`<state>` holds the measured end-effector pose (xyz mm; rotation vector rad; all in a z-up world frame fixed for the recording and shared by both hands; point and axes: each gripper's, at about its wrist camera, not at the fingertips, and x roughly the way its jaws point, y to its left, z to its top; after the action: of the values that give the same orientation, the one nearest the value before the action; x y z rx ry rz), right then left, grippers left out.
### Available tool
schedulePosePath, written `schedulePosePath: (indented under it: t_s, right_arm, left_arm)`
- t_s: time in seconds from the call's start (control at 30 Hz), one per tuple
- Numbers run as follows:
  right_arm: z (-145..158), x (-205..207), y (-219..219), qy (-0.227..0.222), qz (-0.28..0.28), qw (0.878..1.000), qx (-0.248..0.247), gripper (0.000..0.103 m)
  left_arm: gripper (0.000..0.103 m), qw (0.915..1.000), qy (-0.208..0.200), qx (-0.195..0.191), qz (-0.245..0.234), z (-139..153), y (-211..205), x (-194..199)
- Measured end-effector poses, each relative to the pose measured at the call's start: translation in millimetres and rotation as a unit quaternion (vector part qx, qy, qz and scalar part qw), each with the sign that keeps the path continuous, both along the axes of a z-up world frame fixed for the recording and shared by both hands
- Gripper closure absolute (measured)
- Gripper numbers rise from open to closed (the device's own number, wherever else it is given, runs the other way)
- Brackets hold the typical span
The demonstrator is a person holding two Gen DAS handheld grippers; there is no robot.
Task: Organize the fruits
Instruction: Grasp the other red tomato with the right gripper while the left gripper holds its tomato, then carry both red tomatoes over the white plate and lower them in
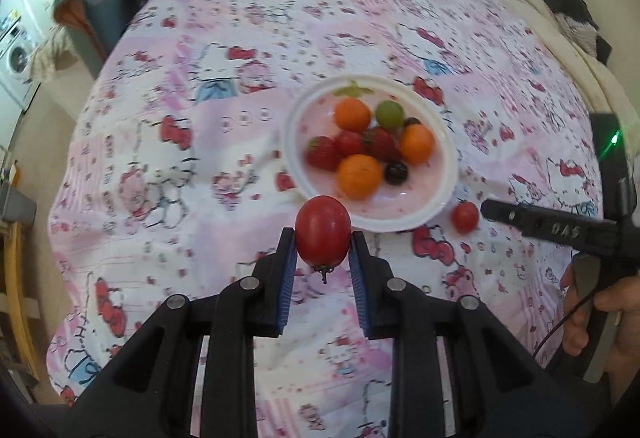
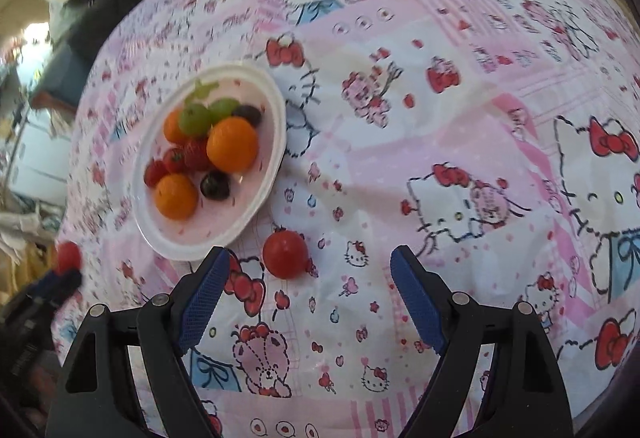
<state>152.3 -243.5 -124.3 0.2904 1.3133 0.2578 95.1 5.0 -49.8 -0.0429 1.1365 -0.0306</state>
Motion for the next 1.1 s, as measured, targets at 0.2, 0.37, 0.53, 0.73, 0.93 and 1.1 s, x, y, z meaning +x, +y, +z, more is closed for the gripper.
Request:
schedulePosePath:
  t_s: [0.2, 0.37, 0.53, 0.73, 0.93, 1.1]
  right_arm:
    - [-11.1, 1.2, 26.3, 0.006, 0.047, 0.998, -0.044, 0.028]
    - [-23.7, 2.1, 37.3, 0.000, 0.072, 0.993, -0.094, 0.030]
    - [-27.0, 5.2, 42.3, -0.009, 0.088, 0.990, -0.108, 0.059]
    - [-21.6, 1.1, 42.8, -0.014, 0.096, 0.992, -0.080, 0.071]
    - [-3.2, -9.6, 33.6, -0.027, 0.079, 0.995, -0.057, 0.071]
    - [17.6, -17.0, 20.5, -0.049, 0.058, 0.996, -0.036, 0.071]
  left_arm:
    - [0.081, 0.9992, -0.006, -0.016, 0.035, -1.5, 19.0, -0.6]
    - [0.081, 0.9980, -0.012, -0.008, 0.061, -3.2, 25.2, 2.0]
    - [0.080, 0.9980, -0.016, -0.018, 0.059, -2.1, 26.8, 2.3]
    - [0.080, 0.9979, -0.015, -0.027, 0.057, -3.7, 27.0, 2.1]
    - [0.080, 0.9981, -0.030, -0.013, 0.052, -3.1, 24.0, 2.0]
    - [0.080, 0.9982, -0.040, 0.001, 0.045, -6.3, 20.0, 2.5]
